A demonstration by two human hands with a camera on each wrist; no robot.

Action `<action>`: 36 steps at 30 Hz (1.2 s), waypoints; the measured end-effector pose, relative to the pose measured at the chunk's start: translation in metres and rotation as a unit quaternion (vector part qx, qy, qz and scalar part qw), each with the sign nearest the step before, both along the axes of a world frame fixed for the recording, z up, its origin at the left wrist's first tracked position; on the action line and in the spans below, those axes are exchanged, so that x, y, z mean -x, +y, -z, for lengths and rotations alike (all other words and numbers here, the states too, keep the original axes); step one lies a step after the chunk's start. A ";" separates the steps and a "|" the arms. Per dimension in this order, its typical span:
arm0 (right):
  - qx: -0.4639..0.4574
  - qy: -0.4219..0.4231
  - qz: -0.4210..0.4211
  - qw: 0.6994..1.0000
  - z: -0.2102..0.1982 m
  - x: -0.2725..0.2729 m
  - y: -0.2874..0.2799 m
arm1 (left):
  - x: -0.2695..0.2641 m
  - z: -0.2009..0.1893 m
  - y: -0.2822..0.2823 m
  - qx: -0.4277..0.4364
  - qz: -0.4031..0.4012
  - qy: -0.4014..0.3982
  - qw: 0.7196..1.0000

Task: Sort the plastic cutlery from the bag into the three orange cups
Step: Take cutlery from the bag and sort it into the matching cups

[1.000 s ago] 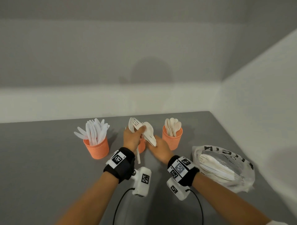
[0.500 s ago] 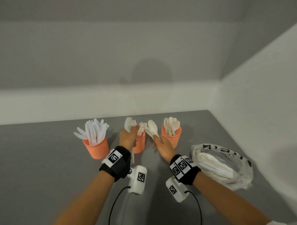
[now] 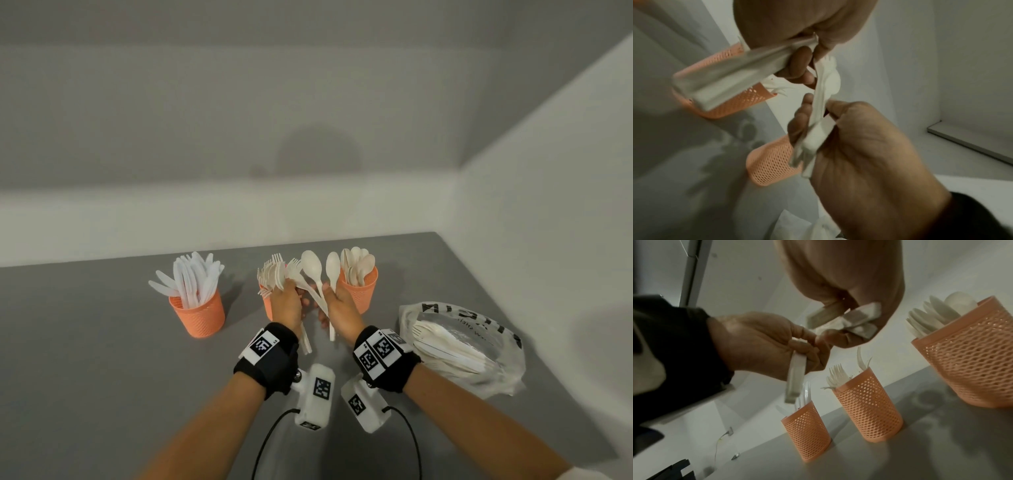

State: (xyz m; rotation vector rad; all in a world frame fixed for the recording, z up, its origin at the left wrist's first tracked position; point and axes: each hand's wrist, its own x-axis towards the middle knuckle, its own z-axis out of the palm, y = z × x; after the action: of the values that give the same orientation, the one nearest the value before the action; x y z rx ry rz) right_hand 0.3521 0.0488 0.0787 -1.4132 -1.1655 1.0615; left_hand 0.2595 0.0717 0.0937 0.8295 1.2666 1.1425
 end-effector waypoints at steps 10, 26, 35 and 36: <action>0.025 0.017 0.033 0.999 -0.009 -0.024 -0.010 | 0.012 -0.008 0.003 0.023 -0.022 -0.071 0.997; 0.111 0.042 -0.173 0.978 -0.020 -0.049 -0.020 | -0.010 -0.026 -0.001 -0.118 0.143 0.090 0.979; 0.050 0.028 -0.127 0.990 -0.036 -0.057 0.001 | -0.034 -0.034 0.009 -0.231 0.081 0.247 0.938; 0.029 0.030 -0.108 0.993 -0.040 -0.057 0.007 | -0.037 -0.036 0.011 -0.244 0.076 0.239 0.937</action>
State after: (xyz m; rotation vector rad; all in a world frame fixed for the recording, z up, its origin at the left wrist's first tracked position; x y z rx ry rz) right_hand 0.4095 0.0557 0.1185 -1.3098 -1.2736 1.2890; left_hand 0.2967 0.0824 0.1294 1.6273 1.2876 1.1873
